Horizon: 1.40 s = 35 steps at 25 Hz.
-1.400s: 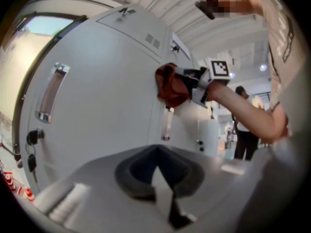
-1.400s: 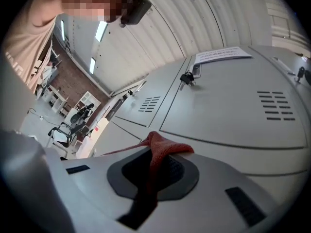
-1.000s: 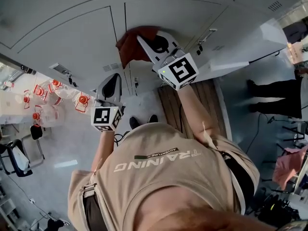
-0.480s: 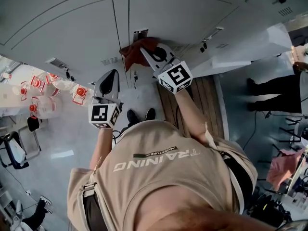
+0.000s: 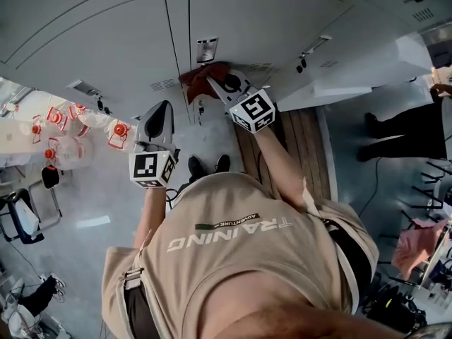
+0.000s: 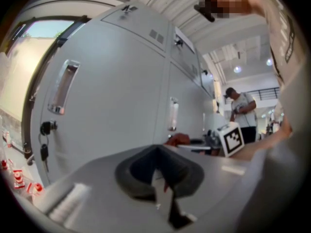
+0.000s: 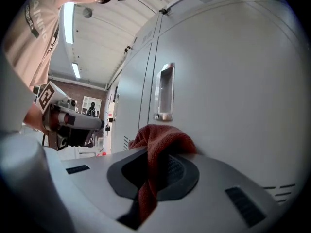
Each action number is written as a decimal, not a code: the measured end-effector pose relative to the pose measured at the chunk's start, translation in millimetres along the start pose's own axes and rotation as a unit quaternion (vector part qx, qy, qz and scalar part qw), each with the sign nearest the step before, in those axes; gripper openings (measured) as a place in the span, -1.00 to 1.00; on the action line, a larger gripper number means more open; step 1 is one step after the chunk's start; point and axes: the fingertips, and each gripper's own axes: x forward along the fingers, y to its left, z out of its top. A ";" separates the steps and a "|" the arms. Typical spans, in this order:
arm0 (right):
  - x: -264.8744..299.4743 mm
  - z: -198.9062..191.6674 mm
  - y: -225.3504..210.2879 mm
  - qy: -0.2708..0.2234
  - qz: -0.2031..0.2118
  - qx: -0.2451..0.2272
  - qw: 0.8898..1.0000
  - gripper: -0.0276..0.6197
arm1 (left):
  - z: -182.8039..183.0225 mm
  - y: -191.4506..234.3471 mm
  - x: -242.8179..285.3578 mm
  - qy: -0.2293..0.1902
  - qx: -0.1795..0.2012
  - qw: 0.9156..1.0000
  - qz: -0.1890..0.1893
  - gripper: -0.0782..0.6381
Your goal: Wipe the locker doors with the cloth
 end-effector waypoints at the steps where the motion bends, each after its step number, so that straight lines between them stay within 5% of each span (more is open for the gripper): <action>1: 3.2 -9.8 1.8 0.010 0.007 0.004 1.000 -0.83 | -0.3 0.2 0.0 0.000 0.000 1.000 0.001 -0.77; 11: 18.9 -114.1 13.7 0.143 0.028 0.058 0.988 -0.83 | -4.0 -14.5 5.9 0.004 0.000 1.000 -0.016 -0.77; 21: 6.5 -149.9 7.6 0.189 0.015 0.105 0.976 -0.83 | 3.2 -29.2 19.9 0.006 0.015 0.999 -0.037 -0.77; 25: -17.3 -95.4 6.2 0.127 0.020 0.090 0.988 -0.83 | 8.8 -35.3 33.8 0.008 0.026 0.998 -0.055 -0.77; 30: -59.5 30.6 -3.5 0.034 0.052 0.040 0.997 -0.83 | 15.7 -40.2 62.7 -0.001 0.031 0.997 -0.071 -0.77; 35: -93.8 162.5 -19.4 -0.061 0.049 -0.045 0.996 -0.83 | 20.1 -58.1 91.0 0.003 0.035 0.993 -0.115 -0.77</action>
